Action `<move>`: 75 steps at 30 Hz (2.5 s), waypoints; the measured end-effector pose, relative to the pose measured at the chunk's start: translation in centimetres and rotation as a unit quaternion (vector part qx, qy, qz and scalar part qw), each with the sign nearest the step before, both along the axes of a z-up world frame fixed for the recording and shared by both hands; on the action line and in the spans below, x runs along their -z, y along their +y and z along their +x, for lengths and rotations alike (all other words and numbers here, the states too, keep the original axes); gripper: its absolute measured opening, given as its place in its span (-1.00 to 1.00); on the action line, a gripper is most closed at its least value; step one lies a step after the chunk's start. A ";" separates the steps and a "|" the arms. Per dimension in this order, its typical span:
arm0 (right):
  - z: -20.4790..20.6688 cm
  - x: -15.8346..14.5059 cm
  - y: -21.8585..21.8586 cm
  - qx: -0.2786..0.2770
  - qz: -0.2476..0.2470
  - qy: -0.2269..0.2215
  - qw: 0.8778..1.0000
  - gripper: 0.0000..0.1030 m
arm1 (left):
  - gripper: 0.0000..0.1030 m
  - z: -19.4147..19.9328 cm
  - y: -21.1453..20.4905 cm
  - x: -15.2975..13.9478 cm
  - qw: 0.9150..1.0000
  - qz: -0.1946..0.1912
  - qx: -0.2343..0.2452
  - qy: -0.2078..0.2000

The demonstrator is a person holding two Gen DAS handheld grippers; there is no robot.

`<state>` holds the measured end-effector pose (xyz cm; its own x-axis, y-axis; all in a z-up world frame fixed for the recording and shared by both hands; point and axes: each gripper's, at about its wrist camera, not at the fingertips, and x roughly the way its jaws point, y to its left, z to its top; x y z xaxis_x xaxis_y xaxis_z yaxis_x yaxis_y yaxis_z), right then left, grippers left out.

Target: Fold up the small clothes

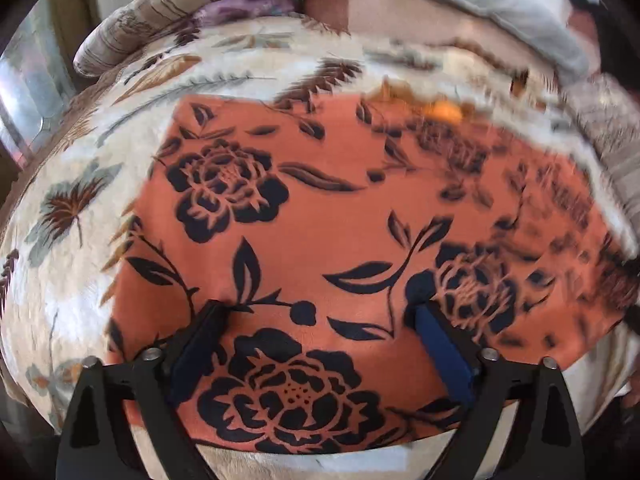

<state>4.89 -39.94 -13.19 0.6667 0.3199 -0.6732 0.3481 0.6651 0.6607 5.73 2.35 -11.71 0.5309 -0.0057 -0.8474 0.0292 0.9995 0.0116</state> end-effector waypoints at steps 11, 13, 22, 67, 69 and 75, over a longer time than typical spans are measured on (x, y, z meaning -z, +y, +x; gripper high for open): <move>2.1 -10.3 8.8 -0.075 -0.161 -0.082 0.981 -0.71 | 0.94 -2.8 6.4 -5.0 0.994 -0.061 -0.051 -0.081; 1.9 -13.7 13.9 -0.118 -0.203 -0.127 0.964 -0.71 | 0.94 -3.7 9.7 -6.3 0.987 -0.066 -0.090 -0.111; 2.0 -6.0 37.8 -0.362 -0.311 -0.077 0.875 -0.72 | 0.94 -5.9 23.8 -3.0 0.948 -0.097 -0.288 -0.092; -6.5 -3.8 32.7 -0.332 -0.204 -0.159 0.907 -0.46 | 0.90 -4.8 14.6 -4.0 0.975 -0.212 -0.050 -0.050; -6.5 -3.7 31.8 -0.323 -0.194 -0.158 0.913 -0.46 | 0.52 -4.5 14.7 -2.2 0.979 -0.187 -0.084 0.001; -6.1 -3.3 29.5 -0.299 -0.163 -0.153 0.928 -0.46 | 0.26 -5.6 14.9 -1.6 0.975 -0.195 -0.104 0.024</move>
